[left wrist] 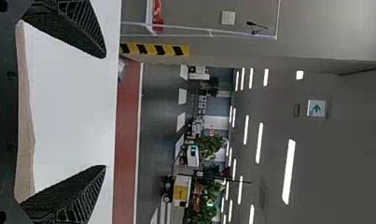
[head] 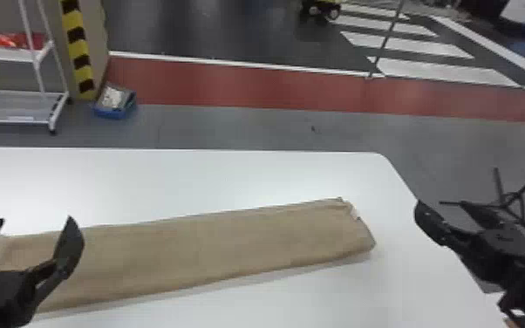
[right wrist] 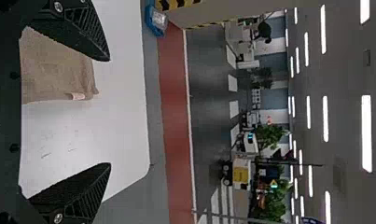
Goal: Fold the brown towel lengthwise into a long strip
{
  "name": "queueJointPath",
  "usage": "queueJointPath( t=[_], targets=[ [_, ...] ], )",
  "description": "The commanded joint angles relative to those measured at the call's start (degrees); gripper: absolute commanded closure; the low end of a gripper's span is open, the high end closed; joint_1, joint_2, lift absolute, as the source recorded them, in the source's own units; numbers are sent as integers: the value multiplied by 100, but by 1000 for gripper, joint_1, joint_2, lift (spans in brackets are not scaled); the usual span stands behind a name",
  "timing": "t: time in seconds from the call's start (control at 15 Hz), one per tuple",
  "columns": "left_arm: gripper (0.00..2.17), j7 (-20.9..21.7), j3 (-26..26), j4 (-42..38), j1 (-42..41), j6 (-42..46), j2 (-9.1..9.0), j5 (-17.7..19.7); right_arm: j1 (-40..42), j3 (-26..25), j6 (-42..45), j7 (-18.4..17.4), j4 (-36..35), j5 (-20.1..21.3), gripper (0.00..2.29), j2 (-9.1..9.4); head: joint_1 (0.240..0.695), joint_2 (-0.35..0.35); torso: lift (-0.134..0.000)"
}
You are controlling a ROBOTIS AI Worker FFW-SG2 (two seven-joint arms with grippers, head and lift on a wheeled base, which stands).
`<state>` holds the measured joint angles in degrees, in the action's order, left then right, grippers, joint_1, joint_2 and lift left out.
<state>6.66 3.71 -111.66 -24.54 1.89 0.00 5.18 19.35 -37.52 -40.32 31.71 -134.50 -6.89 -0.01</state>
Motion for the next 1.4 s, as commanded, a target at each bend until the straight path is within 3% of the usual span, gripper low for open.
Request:
queueJointPath(
  t=[0.0,0.07,0.27,0.53,0.73,1.33],
  targets=[
    [29,-104,-46,-40,-262,78,-15,-25,675,738,2137,-411,372,-85,90,6,695,-244,-115],
    [29,-112,-20,-102,-367,78,-15,-60,869,1072,2858,-516,609,-23,90,6,695,-232,-115],
    [29,-121,24,-409,-701,219,-15,-166,1132,1880,3947,-1123,1304,161,90,6,695,-171,-115],
    [29,-183,7,-515,-912,711,-15,-192,1246,2627,4404,-1597,1717,232,93,6,695,-93,-115],
    [29,-279,-29,-523,-947,676,-15,-359,1317,2750,4440,-1641,1726,56,93,6,695,-49,-115],
    [29,-315,191,-550,-868,254,-15,-386,1422,2961,4264,-1764,1585,74,97,6,695,11,-115]
  ],
)
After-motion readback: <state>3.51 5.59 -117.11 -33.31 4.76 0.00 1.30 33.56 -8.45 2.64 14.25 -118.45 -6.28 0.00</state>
